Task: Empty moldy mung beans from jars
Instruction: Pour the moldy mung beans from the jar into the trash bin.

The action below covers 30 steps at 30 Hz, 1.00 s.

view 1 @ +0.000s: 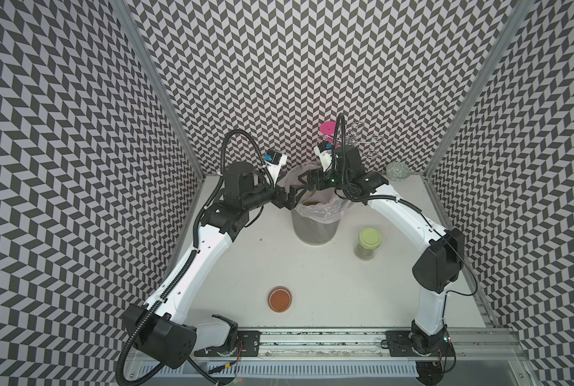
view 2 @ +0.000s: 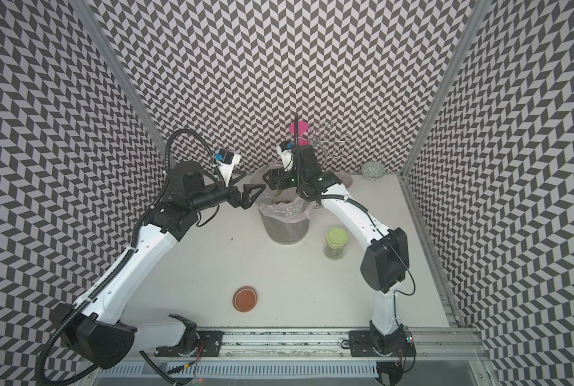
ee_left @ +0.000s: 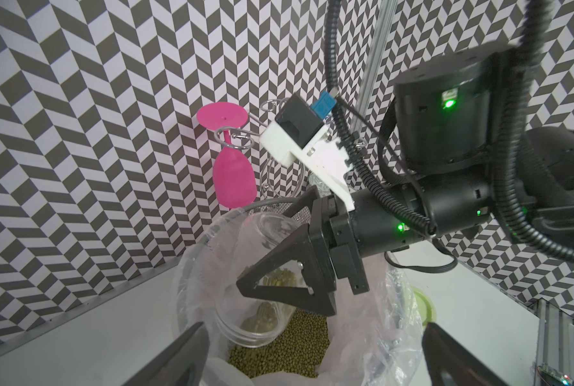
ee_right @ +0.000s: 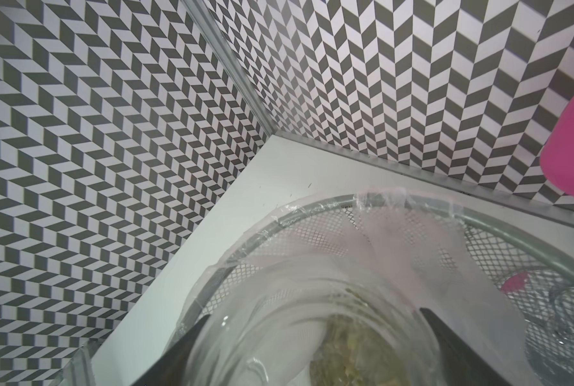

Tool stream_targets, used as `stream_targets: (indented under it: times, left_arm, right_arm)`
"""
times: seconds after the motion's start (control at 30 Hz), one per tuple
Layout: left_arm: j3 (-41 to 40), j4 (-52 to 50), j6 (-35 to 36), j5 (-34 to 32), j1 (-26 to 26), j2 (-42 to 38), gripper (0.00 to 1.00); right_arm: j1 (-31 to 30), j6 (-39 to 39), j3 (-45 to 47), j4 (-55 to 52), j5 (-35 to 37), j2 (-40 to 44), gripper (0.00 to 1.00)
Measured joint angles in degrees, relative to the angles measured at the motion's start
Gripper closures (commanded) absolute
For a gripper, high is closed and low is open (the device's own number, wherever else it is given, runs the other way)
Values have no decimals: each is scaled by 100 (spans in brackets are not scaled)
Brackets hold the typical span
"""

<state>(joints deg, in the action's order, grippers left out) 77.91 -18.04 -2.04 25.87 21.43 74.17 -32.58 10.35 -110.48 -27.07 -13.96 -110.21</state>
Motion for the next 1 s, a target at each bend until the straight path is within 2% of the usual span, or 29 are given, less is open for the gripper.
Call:
stream_targets:
  times: [0.4,0.8,1.0]
  left_arm:
    - [-260,48,-166,-295,-20,-358,0]
    - [-586,278,-258,-780,-20,-1097,1]
    - [-605,284,-264,-820,-20,-1084,0]
  right_arm:
    - [-610,-824,-826,-734,1145,0,34]
    - [-1143,-1604,-400,-588,2391,203,33]
    - [-1231,-1895,-855,-848,2938,66,32]
